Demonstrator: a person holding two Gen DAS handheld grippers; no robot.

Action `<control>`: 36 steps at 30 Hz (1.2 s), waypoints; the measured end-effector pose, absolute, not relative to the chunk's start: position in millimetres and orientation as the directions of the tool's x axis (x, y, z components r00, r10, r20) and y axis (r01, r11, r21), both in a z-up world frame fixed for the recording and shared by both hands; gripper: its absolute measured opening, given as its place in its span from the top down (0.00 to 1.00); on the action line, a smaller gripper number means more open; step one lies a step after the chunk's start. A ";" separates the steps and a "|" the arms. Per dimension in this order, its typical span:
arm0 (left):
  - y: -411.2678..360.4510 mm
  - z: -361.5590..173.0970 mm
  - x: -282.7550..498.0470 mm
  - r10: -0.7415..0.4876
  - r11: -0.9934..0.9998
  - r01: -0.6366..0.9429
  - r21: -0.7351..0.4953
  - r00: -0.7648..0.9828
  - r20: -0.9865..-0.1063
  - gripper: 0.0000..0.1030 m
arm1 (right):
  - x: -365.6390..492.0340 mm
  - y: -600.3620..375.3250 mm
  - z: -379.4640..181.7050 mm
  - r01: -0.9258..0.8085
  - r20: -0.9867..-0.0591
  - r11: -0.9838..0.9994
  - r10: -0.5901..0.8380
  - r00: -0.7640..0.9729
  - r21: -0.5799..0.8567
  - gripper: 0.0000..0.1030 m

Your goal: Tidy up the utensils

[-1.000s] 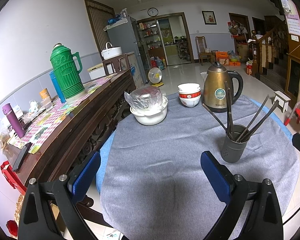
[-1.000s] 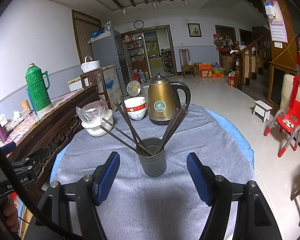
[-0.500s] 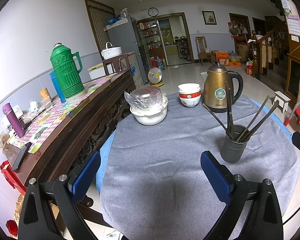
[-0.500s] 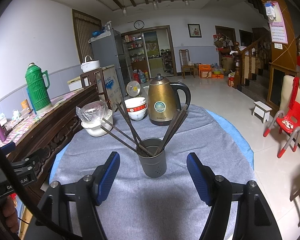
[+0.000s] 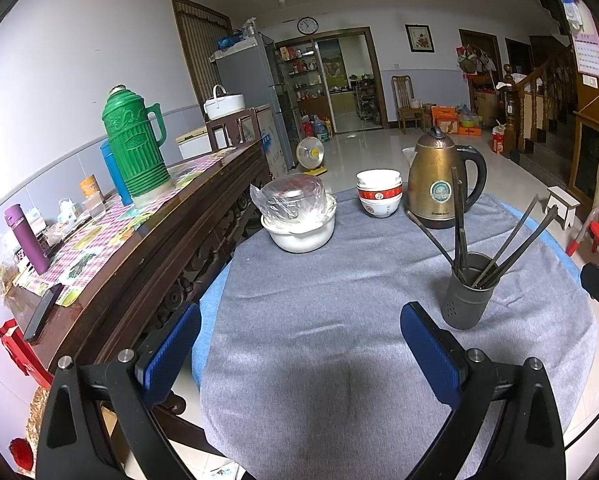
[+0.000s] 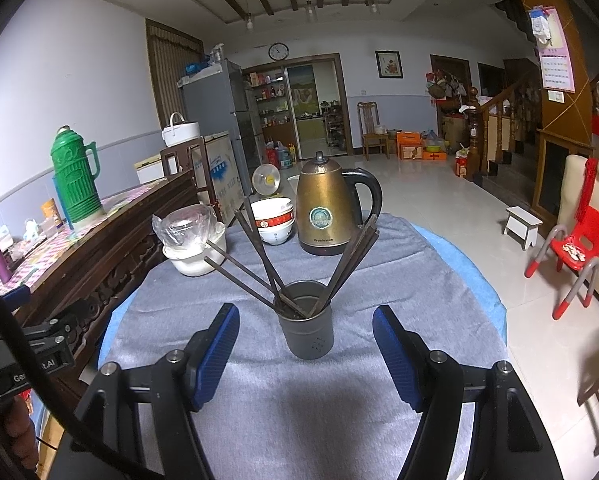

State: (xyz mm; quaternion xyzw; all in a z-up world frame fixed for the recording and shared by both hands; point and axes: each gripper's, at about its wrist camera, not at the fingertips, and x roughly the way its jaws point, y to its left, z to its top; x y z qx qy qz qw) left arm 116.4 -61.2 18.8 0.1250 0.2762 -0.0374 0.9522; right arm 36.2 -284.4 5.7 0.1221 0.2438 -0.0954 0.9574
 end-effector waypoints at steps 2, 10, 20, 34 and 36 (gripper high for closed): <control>-61.7 19.5 117.0 -0.003 0.966 0.140 0.216 0.845 -0.535 0.03 | 36.5 -283.1 6.2 0.241 -0.488 0.953 -0.125 0.864 0.184 0.29; -63.0 20.6 117.6 -0.002 0.967 0.138 0.215 0.845 -0.534 0.03 | 41.2 -279.8 7.4 0.240 -0.490 0.955 -0.127 0.863 0.174 0.29; -61.8 21.1 118.5 -0.004 0.968 0.138 0.212 0.846 -0.534 0.03 | 42.9 -278.2 6.6 0.239 -0.490 0.955 -0.127 0.862 0.173 0.29; -59.4 25.2 118.0 -0.009 0.971 0.134 0.199 0.849 -0.528 0.03 | 45.6 -276.0 6.5 0.234 -0.490 0.958 -0.125 0.863 0.167 0.29; -58.8 25.3 117.3 -0.009 0.970 0.135 0.200 0.850 -0.527 0.03 | 46.1 -276.1 6.8 0.235 -0.489 0.958 -0.127 0.863 0.167 0.29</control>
